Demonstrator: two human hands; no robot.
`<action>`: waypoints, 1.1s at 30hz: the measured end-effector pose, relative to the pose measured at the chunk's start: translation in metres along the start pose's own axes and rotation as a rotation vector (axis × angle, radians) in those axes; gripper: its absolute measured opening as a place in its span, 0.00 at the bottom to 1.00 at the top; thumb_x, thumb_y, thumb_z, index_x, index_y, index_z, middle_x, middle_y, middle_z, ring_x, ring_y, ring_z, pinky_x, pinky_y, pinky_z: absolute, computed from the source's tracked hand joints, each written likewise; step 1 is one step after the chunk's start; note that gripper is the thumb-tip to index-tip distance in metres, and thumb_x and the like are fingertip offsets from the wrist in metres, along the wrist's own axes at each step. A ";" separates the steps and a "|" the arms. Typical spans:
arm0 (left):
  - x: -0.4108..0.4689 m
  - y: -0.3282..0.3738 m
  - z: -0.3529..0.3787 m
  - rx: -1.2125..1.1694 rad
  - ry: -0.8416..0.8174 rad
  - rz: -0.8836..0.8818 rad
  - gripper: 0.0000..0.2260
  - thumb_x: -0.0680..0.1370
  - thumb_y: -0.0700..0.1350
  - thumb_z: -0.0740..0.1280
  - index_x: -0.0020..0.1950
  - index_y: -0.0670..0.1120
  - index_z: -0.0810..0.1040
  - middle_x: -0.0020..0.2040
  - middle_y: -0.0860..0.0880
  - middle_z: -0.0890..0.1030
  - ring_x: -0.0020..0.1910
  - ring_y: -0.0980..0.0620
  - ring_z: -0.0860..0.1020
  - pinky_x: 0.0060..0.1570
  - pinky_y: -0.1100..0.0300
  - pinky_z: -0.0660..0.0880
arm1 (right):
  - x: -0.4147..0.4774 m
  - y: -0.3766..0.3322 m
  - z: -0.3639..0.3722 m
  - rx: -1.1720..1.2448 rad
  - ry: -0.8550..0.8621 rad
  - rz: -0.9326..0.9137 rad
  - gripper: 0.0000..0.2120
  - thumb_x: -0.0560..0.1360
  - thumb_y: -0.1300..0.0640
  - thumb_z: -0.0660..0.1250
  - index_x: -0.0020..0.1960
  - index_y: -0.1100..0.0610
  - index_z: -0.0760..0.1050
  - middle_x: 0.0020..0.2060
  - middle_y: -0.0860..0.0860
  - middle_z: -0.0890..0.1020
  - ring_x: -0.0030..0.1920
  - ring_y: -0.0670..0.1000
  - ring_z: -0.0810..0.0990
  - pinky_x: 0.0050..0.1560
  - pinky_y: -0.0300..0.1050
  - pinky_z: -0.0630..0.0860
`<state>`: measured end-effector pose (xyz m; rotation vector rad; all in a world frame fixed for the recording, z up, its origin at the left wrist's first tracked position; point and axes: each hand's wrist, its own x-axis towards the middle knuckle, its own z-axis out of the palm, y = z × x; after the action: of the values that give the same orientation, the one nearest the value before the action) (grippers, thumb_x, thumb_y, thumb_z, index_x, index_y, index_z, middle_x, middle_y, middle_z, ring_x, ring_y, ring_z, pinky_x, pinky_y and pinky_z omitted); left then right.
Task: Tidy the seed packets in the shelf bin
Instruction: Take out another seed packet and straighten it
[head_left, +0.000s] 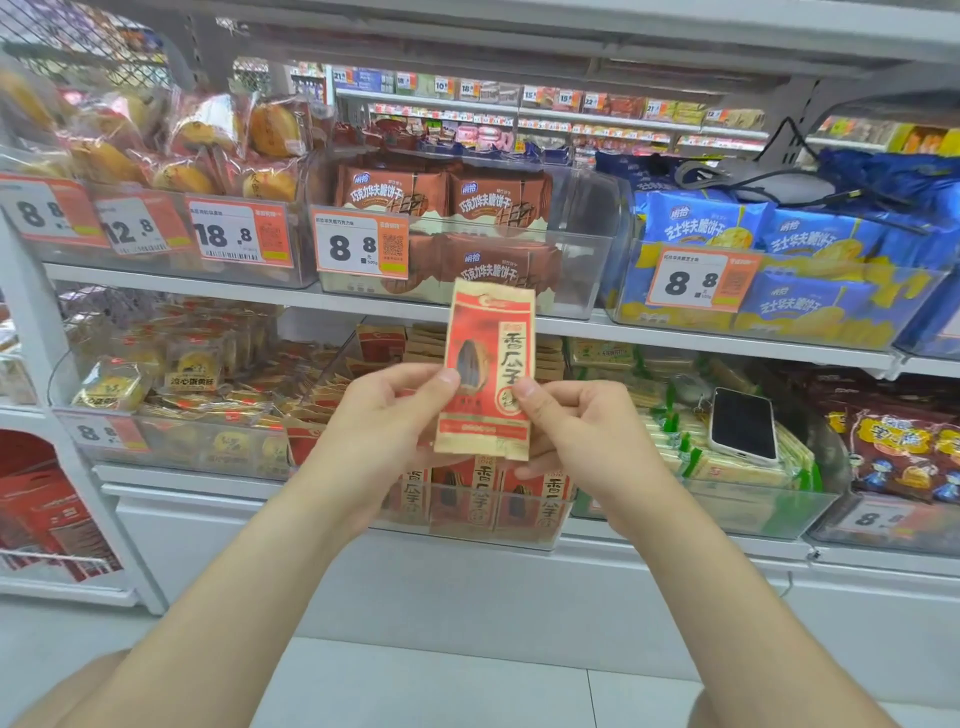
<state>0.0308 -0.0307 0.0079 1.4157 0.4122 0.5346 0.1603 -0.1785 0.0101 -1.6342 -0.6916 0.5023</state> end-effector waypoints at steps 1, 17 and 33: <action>-0.002 0.000 0.000 0.034 -0.048 -0.008 0.12 0.88 0.48 0.64 0.65 0.45 0.83 0.54 0.44 0.90 0.54 0.45 0.89 0.54 0.50 0.86 | 0.000 -0.001 -0.001 -0.024 0.042 -0.023 0.12 0.85 0.51 0.68 0.54 0.59 0.85 0.39 0.55 0.89 0.39 0.57 0.89 0.37 0.47 0.86; 0.001 0.006 -0.018 0.294 -0.085 0.120 0.10 0.87 0.45 0.66 0.65 0.51 0.84 0.51 0.49 0.90 0.52 0.49 0.89 0.56 0.48 0.86 | 0.005 -0.002 0.010 0.142 0.082 -0.231 0.27 0.82 0.53 0.72 0.76 0.43 0.65 0.55 0.50 0.89 0.55 0.50 0.89 0.52 0.51 0.87; 0.058 -0.030 -0.081 1.471 -0.170 0.147 0.13 0.85 0.53 0.60 0.66 0.58 0.81 0.55 0.55 0.85 0.60 0.46 0.80 0.60 0.40 0.77 | 0.069 0.019 0.067 -0.434 0.249 -0.594 0.24 0.81 0.62 0.73 0.71 0.48 0.67 0.53 0.46 0.83 0.53 0.46 0.81 0.54 0.37 0.74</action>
<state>0.0352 0.0663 -0.0285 2.8923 0.5945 0.1513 0.1691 -0.0847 -0.0170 -1.7371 -1.0928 -0.2957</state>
